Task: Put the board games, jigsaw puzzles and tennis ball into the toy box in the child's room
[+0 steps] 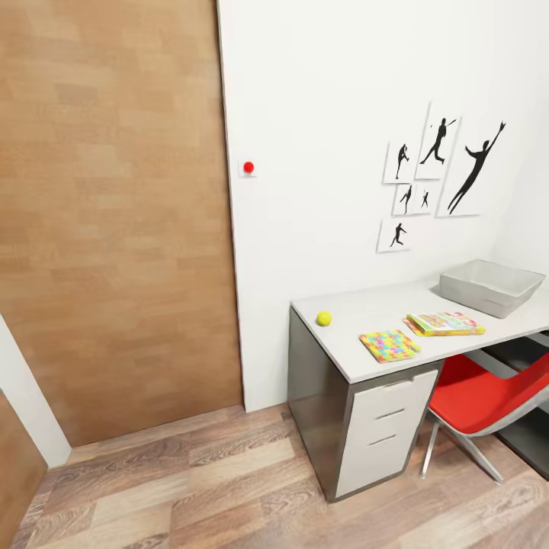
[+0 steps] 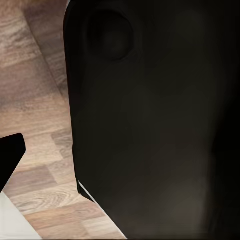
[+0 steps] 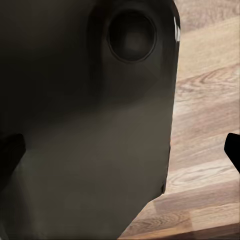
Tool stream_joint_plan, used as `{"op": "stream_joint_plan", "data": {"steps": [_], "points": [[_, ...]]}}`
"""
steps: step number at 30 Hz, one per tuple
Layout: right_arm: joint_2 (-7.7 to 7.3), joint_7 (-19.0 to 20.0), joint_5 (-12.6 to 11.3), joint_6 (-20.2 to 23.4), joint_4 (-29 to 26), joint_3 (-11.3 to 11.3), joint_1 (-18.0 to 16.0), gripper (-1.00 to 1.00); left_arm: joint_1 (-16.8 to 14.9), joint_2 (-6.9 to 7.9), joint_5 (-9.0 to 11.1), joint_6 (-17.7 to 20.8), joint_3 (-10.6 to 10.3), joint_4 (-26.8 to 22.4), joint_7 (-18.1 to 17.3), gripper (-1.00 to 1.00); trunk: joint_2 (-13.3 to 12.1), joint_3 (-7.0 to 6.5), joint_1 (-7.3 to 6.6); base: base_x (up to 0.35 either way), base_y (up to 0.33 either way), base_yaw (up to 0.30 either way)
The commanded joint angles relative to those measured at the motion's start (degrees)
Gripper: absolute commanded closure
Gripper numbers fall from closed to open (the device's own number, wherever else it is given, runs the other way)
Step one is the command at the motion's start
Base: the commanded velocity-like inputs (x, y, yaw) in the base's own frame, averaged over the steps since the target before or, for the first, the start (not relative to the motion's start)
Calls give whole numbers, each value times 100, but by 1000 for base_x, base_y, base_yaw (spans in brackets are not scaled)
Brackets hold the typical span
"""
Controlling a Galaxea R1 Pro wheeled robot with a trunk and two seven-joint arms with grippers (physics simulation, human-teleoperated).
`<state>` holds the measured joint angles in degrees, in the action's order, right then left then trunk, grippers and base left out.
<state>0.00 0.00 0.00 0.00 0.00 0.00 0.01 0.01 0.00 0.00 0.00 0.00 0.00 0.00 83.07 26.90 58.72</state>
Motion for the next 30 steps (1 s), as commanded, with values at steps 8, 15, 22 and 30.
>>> {"op": "stream_joint_plan", "data": {"steps": [8,15,22,30], "points": [[18,-40,10,-28,-27,23,34,-100,-99,-31,42,6,-2,2,-37,-100,1,3,0,0,0,0],[18,-40,10,-28,-27,23,34,-100,-99,-31,42,6,-2,2,-37,-100,1,3,0,0,0,0],[18,-40,10,-28,-27,23,34,-100,-99,-31,42,6,-2,2,-37,-100,1,3,0,0,0,0],[18,-40,10,-28,-27,23,34,-100,-99,-31,42,6,-2,2,-37,-100,1,3,0,0,0,0]]}}
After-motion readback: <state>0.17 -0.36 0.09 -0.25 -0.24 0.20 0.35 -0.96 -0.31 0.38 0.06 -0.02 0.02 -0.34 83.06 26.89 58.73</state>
